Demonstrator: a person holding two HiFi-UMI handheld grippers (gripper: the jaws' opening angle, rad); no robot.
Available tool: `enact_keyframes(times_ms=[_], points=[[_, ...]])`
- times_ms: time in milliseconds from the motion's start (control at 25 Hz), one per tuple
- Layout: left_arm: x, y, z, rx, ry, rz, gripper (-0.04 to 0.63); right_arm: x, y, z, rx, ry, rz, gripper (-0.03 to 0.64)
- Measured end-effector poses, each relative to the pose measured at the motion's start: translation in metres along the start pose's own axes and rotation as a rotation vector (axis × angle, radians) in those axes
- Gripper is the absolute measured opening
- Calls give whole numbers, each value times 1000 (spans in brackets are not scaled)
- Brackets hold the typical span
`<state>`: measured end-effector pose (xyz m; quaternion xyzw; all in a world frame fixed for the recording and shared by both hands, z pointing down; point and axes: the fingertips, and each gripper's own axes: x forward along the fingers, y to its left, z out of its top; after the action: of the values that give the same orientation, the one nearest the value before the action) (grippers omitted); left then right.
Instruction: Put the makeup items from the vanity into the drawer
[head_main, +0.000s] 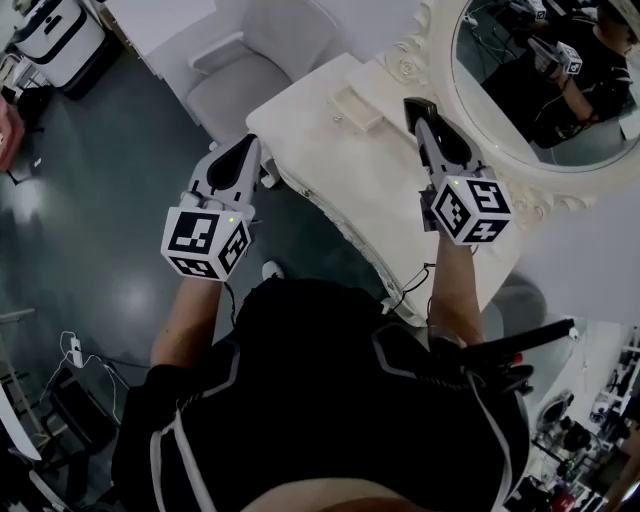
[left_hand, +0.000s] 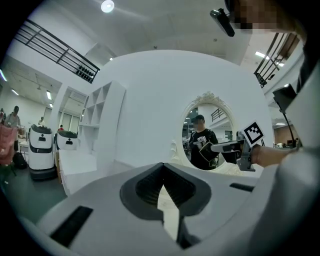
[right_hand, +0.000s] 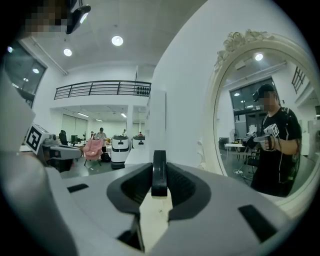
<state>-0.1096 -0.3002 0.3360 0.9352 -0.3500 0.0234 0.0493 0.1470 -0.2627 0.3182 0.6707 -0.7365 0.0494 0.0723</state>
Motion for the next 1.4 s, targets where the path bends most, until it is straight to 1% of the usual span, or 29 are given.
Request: enact_keyframes(times_ms=[120,200,360,520,640,920,1080,1280,1400], points=[[0,12,-3,-5,2,-39,3,17,1,2,-1,9,-30,95],[1,20,-7,-10,8,-49,3,31,-1,0,-9,29,-50,95],[17,38,-15,-42,26,-33,3,67,-14,-13,-16,78,-54,95],[34,49,-20,-52,54,-4,3,102,-22,-31,-16,127,-26,95],[45,49,-20,-69,65,19,3,124,-27,-51,-33,173,12,95],[71,45,-27,-62,102,51,3,179,-39,-113,-77,288,95,95],[82,51,-37,-43,130,94,3,205,-40,-152,-119,358,140,95],[85,63,-42,-44,154,134,3,231,-42,-195,-136,444,177,95],[86,71,-48,-40,152,181,3,243,-44,-224,-137,493,195,95]])
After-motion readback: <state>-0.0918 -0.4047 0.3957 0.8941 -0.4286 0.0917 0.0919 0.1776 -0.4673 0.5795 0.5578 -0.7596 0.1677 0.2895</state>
